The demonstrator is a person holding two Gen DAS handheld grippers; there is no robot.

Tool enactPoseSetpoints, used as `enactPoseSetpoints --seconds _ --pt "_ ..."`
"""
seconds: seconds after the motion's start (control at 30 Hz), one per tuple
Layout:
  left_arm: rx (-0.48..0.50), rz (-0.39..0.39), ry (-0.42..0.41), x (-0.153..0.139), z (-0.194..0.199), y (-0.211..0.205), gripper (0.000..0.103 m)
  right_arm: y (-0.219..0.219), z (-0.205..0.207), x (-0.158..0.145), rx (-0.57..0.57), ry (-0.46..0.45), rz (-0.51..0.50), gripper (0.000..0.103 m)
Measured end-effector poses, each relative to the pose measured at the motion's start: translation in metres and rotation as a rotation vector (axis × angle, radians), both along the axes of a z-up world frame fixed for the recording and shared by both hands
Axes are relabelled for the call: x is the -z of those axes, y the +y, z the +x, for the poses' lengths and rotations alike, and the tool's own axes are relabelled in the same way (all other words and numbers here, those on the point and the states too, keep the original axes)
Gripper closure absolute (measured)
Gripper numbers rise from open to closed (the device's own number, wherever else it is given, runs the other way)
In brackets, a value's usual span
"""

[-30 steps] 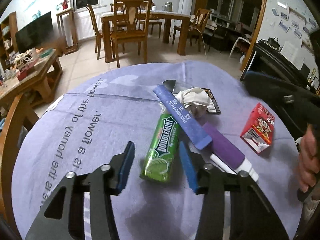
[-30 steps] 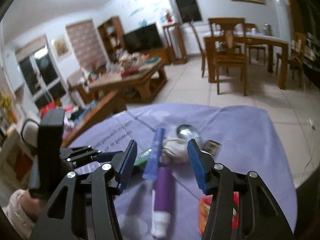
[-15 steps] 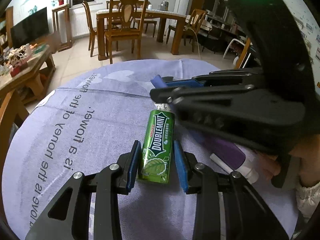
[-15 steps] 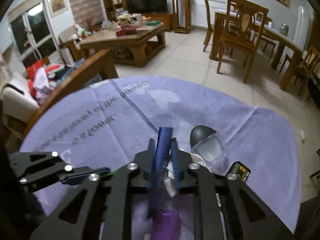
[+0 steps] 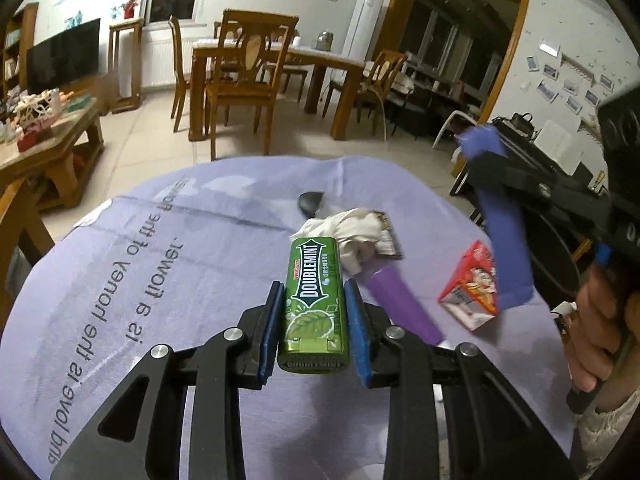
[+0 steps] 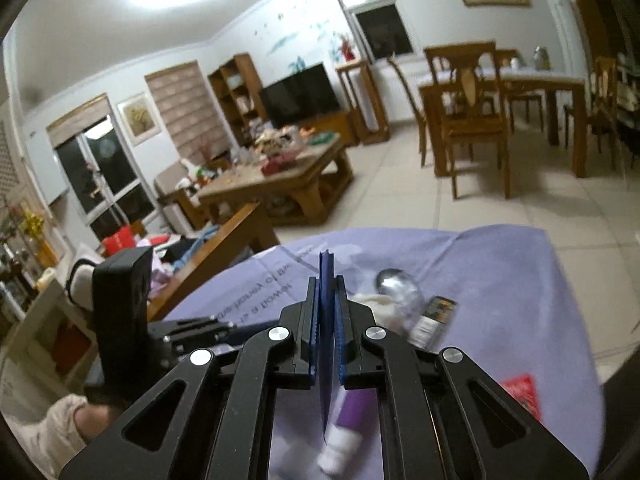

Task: Collect trash
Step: 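Carry the gum pack and blue tube to the bin and release both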

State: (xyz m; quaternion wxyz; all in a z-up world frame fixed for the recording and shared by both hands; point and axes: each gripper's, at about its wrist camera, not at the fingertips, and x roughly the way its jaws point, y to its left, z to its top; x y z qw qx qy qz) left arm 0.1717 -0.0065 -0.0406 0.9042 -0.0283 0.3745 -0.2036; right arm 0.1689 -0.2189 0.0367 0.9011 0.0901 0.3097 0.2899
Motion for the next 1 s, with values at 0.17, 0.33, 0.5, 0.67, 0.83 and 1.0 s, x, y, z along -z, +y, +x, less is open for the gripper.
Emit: enactPoseSetpoints --seconds 0.17,0.33,0.5,0.67,0.83,1.0 --pt "0.031 -0.036 -0.016 -0.015 -0.015 -0.021 0.072 -0.061 -0.035 -0.01 0.098 -0.045 0.031 0.095" --pt "0.103 -0.052 -0.042 -0.034 -0.027 -0.062 0.072 -0.118 -0.062 -0.01 0.2 -0.077 0.052 0.095" --pt "0.194 -0.066 -0.055 -0.045 -0.034 -0.12 0.072 -0.183 -0.087 -0.005 0.315 -0.101 0.076 0.095" --pt "0.285 -0.082 -0.06 -0.05 -0.035 -0.183 0.072 -0.247 -0.113 0.008 0.437 -0.107 0.099 0.095" --pt "0.367 -0.1 -0.055 -0.049 -0.035 -0.239 0.072 -0.305 -0.133 0.024 0.553 -0.106 0.117 0.095" --pt "0.447 -0.079 -0.041 -0.042 -0.036 -0.296 0.072 -0.357 -0.144 0.048 0.638 -0.08 0.131 0.095"
